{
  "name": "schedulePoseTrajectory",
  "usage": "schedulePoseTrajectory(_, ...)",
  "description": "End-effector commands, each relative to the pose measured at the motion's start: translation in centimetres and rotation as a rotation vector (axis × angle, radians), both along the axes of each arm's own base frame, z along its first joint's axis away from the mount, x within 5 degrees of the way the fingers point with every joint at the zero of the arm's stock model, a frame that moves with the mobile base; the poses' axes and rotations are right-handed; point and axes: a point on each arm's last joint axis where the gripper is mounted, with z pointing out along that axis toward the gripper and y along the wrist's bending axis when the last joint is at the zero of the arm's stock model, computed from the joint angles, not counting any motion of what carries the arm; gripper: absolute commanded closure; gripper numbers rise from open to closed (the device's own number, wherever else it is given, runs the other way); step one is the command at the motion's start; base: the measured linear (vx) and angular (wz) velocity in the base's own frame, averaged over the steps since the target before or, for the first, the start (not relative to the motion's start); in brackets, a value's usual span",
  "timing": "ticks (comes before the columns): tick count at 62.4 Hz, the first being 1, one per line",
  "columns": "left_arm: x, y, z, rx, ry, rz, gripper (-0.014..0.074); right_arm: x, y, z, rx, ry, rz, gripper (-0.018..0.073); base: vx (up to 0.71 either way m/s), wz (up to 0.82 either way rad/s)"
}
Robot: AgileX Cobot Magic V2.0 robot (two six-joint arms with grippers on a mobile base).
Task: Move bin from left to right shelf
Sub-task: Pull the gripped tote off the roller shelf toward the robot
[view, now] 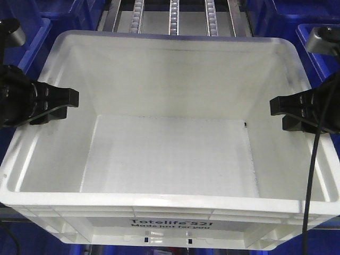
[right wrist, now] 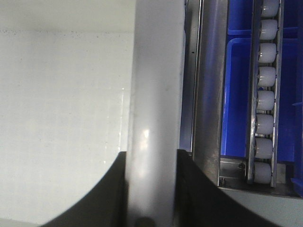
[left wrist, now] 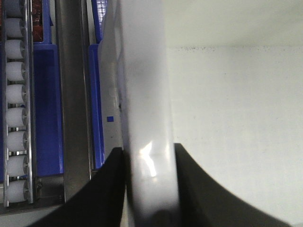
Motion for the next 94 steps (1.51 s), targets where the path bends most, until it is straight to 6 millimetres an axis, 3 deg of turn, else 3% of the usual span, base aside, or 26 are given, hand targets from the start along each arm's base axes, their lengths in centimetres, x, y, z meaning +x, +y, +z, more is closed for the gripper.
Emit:
schedulePoseTrajectory(1, -0.4, 0.9, 2.8, 0.053, -0.195, -0.024, 0.0576, 0.1, -1.5, 2.2, -0.094, -0.155, -0.039, 0.0561, 0.00, 0.00)
schedulePoseTrajectory(13, -0.5, 0.7, 2.8, 0.053, -0.195, -0.035, 0.0576, 0.0, -1.7, 2.1, -0.111, -0.142, -0.066, 0.0561, 0.00, 0.00)
schedulePoseTrajectory(32, -0.9, 0.9, 2.6, 0.130, -0.164, 0.003, 0.0576, -0.7, 0.2, 2.2, -0.180, -0.153, -0.074, 0.0561, 0.00, 0.00)
schedulePoseTrajectory(71, -0.9, 0.9, 2.6, 0.133, -0.167, 0.001, 0.0576, -0.7, 0.2, 2.2, -0.179, -0.153, -0.090, 0.0561, 0.00, 0.00)
schedulePoseTrajectory(94, -2.3, 1.0, 2.4, 0.092, -0.058, 0.002, 0.0576, -1.8, -0.1, 2.4, -0.163, -0.120, -0.101, 0.0561, 0.00, 0.00)
